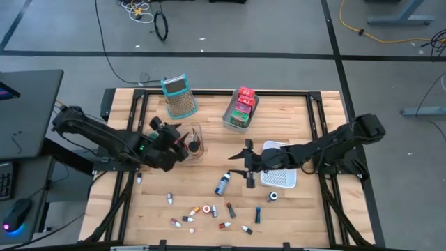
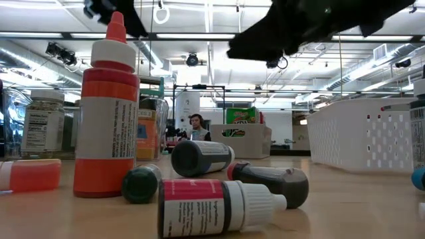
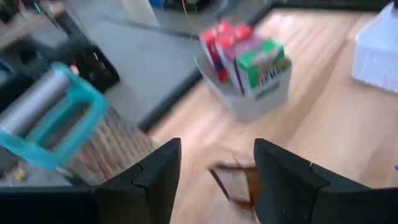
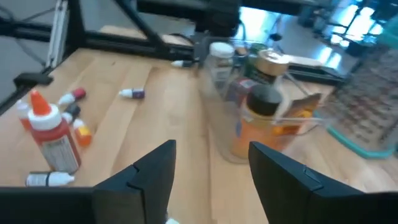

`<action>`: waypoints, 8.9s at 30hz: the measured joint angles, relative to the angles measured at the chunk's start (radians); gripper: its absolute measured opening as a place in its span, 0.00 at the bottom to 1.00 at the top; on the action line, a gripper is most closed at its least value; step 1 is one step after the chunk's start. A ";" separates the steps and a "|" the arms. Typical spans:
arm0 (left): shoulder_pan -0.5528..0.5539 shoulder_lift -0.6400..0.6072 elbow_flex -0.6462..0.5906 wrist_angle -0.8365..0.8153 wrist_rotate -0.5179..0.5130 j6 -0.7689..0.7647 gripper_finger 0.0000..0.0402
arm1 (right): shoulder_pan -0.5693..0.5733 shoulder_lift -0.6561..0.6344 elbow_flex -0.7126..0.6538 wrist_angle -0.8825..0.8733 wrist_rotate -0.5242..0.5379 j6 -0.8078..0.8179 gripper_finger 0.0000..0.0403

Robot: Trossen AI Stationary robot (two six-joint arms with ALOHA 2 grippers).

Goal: Pick & Place Kitchen Items
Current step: Put the blue food coloring bottle into the white bin, then put the black food coloring bottle into the white bin

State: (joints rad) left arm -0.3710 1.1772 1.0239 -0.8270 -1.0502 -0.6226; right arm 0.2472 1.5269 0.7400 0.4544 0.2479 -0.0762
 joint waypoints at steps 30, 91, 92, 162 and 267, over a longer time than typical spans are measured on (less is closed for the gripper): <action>0.076 -0.018 0.009 0.141 -0.191 0.242 0.53 | -0.139 0.417 0.192 -0.240 -0.500 -0.268 0.57; 0.080 -0.017 -0.033 0.147 -0.079 0.135 0.52 | -0.007 -0.239 0.282 -1.839 0.261 -0.309 0.31; 0.080 -0.017 -0.033 0.147 -0.079 0.129 0.52 | -0.008 -0.231 0.282 -1.849 0.249 -0.318 0.31; 0.080 -0.017 -0.032 0.144 -0.055 0.055 0.53 | 0.098 -0.072 0.580 -1.893 0.125 0.436 0.45; 0.080 -0.017 -0.032 0.146 -0.060 0.149 0.53 | 0.034 -0.435 -0.111 -1.211 0.203 0.671 0.31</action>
State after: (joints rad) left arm -0.2909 1.1599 0.9916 -0.6815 -1.1099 -0.4736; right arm 0.2813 1.0924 0.6290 -0.7562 0.4507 0.5946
